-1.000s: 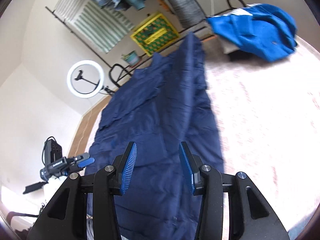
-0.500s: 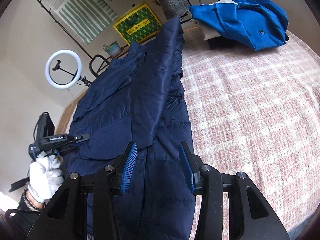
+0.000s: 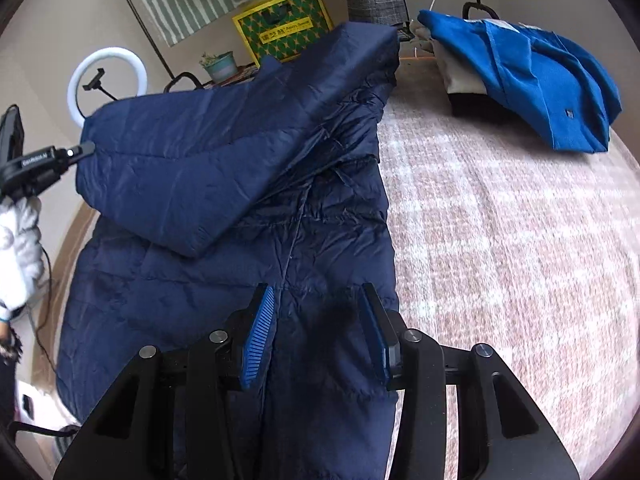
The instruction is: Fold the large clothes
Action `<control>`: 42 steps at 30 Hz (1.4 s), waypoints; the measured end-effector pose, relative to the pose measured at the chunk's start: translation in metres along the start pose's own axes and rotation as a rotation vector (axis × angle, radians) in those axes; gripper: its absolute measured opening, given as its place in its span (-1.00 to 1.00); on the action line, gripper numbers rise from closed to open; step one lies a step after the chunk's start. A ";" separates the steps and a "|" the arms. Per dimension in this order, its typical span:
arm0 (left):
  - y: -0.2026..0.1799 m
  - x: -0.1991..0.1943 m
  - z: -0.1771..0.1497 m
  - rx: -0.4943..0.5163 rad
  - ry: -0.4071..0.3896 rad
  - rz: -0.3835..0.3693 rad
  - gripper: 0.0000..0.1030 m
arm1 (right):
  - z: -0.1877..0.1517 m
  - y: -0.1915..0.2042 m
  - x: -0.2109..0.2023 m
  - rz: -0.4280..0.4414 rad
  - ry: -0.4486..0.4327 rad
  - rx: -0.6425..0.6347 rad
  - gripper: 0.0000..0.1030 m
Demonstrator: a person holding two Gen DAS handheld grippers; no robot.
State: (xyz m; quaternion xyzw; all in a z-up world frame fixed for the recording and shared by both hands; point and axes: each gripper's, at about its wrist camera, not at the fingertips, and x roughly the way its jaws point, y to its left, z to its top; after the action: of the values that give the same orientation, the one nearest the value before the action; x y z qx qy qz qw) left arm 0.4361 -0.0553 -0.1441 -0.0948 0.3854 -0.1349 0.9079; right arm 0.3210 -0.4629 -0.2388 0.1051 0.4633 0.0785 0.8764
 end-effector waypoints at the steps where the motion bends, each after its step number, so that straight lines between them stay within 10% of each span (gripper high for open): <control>1: 0.012 0.004 0.005 -0.022 -0.012 0.015 -0.92 | 0.006 0.003 0.004 -0.015 0.001 -0.024 -0.17; 17: 0.054 0.080 0.004 0.022 0.037 0.185 -0.92 | 0.063 0.033 0.081 -0.322 0.018 -0.333 -0.20; 30: 0.076 0.127 -0.004 0.026 0.085 0.301 -0.84 | 0.069 0.032 0.088 -0.318 0.021 -0.254 -0.24; 37: 0.074 0.140 0.010 0.087 0.129 0.414 -0.42 | 0.076 0.032 0.093 -0.331 0.035 -0.233 -0.23; 42: 0.081 0.099 0.015 0.017 0.072 0.336 -0.38 | 0.076 0.031 0.087 -0.314 0.039 -0.216 -0.23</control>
State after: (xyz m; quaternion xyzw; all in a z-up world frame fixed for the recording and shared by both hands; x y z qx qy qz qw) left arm 0.5270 -0.0096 -0.2226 -0.0165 0.4270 0.0121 0.9040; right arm 0.4313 -0.4204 -0.2588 -0.0649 0.4797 -0.0077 0.8750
